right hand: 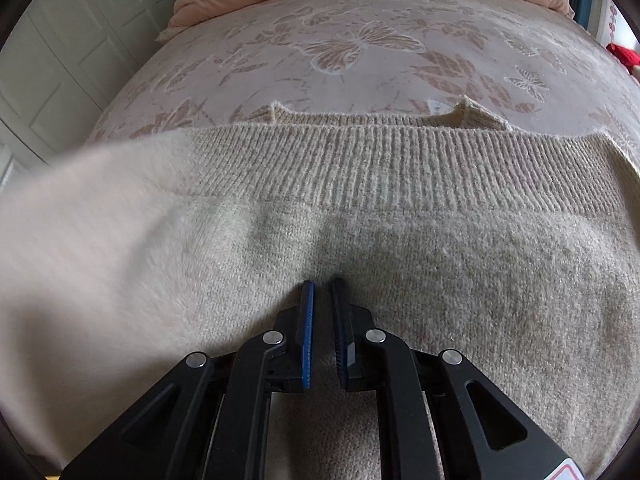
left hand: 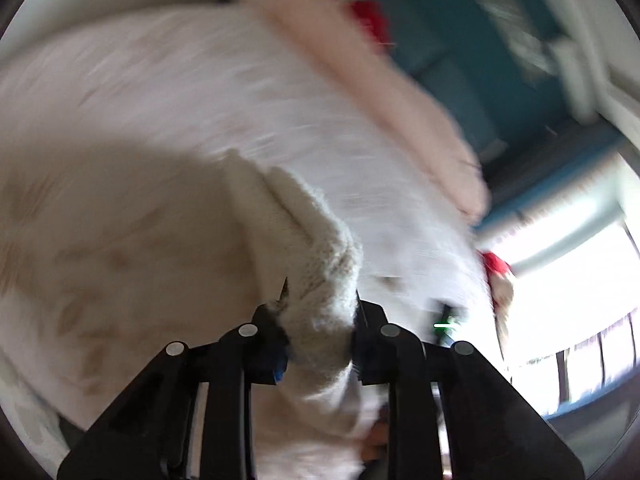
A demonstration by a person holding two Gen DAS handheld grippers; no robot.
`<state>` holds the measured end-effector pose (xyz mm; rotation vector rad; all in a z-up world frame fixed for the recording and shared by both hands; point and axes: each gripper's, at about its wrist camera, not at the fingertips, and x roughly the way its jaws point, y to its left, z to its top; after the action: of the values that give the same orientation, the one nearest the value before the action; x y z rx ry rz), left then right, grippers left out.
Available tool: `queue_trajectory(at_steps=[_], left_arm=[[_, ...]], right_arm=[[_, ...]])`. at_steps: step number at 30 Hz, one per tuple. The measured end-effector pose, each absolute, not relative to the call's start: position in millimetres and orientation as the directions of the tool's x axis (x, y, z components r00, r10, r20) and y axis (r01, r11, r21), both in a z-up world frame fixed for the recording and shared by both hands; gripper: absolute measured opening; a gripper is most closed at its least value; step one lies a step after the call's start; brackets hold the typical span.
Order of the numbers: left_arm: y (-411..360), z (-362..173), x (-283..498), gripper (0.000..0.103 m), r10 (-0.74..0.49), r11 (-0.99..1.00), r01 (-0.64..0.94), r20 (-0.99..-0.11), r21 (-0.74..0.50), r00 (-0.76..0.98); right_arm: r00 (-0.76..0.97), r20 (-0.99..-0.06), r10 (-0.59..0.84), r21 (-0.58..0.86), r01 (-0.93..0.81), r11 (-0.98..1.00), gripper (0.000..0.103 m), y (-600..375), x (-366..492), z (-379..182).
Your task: Fold small clothes
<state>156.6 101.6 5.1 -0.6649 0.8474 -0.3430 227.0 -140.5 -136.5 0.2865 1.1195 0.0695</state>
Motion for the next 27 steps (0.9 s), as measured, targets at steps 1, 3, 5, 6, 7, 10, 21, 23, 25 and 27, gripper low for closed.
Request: queue_trajectory(at_steps=[1, 3, 5, 6, 7, 10, 21, 23, 25, 27], left_arm=[[84.0, 23.1, 155.4, 0.022, -0.551, 0.755, 0.09, -0.554, -0.65, 0.624], [37.8, 54.6, 150.3, 0.021, -0.603, 0.758, 0.226, -0.526, -0.612, 0.599], [-6.6, 72.7, 141.8, 0.021, -0.631, 0.761, 0.331, -0.519, -0.558, 0.576], [-25.8, 77.4, 137.0, 0.021, -0.637, 0.763, 0.373, -0.52, -0.528, 0.569], [-43.8, 80.0, 133.8, 0.021, -0.642, 0.764, 0.405, -0.525, -0.503, 0.559], [-96.5, 69.2, 128.9, 0.021, -0.664, 0.747, 0.458, -0.567, -0.481, 0.487], [-143.2, -15.4, 74.0, 0.066, -0.572, 0.786, 0.521, -0.711, -0.333, 0.409], [-120.2, -16.5, 54.2, 0.088, -0.519, 0.821, 0.514, -0.704, -0.25, 0.485], [-99.7, -22.4, 47.1, 0.088, -0.447, 0.856, 0.489, -0.718, -0.169, 0.534], [-84.1, -35.2, 46.2, 0.088, -0.358, 0.891, 0.444, -0.748, -0.094, 0.559]], right_arm=[[0.443, -0.869, 0.221, 0.287, 0.087, 0.954, 0.01, -144.7, 225.9, -134.6], [0.461, -0.841, 0.283, 0.362, 0.092, 0.928, 0.01, -158.6, 221.9, -127.8], [0.483, -0.801, 0.355, 0.461, 0.117, 0.88, 0.01, -181.3, 213.7, -120.2], [0.512, -0.765, 0.39, 0.519, 0.131, 0.845, 0.011, -200.6, 203.3, -113.3], [0.541, -0.738, 0.404, 0.551, 0.136, 0.823, 0.011, -216.5, 193.7, -107.5], [0.623, -0.682, 0.382, 0.596, 0.173, 0.784, 0.013, -276.0, 152.5, -92.7], [0.678, -0.688, 0.259, 0.592, 0.317, 0.741, 0.057, -385.4, 17.8, -89.0], [0.689, -0.664, 0.29, 0.621, 0.293, 0.727, 0.065, -379.9, 13.5, -86.0], [0.698, -0.625, 0.35, 0.674, 0.256, 0.693, 0.074, -371.5, 20.1, -83.6], [0.69, -0.594, 0.413, 0.721, 0.229, 0.654, 0.077, -364.4, 33.0, -83.5]])
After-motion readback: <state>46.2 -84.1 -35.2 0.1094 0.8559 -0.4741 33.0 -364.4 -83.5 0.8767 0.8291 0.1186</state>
